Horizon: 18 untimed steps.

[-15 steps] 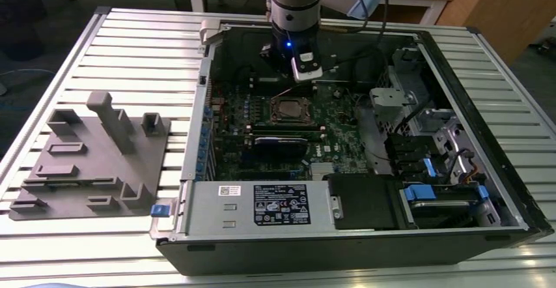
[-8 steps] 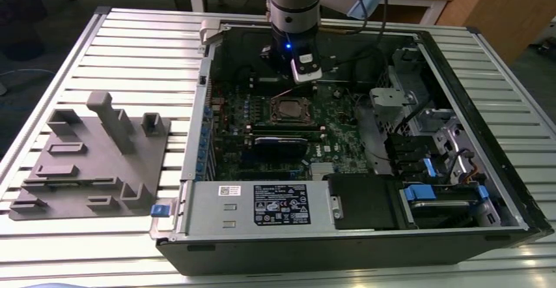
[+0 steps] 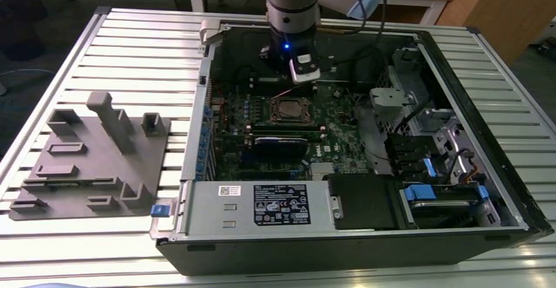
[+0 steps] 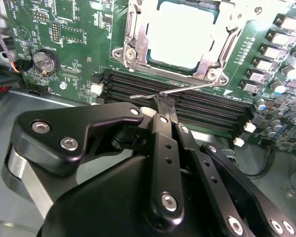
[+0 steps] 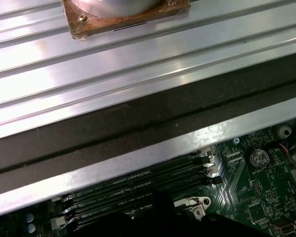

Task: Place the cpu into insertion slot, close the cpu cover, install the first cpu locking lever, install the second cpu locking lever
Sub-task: 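Install the first cpu locking lever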

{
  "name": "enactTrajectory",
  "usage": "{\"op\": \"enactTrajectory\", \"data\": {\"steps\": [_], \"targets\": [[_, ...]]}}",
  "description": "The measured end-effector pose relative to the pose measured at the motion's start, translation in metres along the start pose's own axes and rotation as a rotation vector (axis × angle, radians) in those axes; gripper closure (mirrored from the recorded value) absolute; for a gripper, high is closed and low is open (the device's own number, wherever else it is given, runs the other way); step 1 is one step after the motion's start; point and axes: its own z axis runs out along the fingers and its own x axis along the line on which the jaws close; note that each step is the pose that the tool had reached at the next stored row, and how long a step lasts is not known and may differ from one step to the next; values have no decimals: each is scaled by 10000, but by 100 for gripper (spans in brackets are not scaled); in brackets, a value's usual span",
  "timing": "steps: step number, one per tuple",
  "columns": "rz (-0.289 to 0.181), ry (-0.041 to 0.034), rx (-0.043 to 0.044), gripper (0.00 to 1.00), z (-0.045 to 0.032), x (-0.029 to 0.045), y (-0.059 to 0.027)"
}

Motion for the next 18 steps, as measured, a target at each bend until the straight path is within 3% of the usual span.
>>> {"op": "enactTrajectory", "data": {"steps": [6,18], "targets": [[-13,-64,-23,89,21,33,-16],[-16,-83,-19,89,95,36,-25]]}}
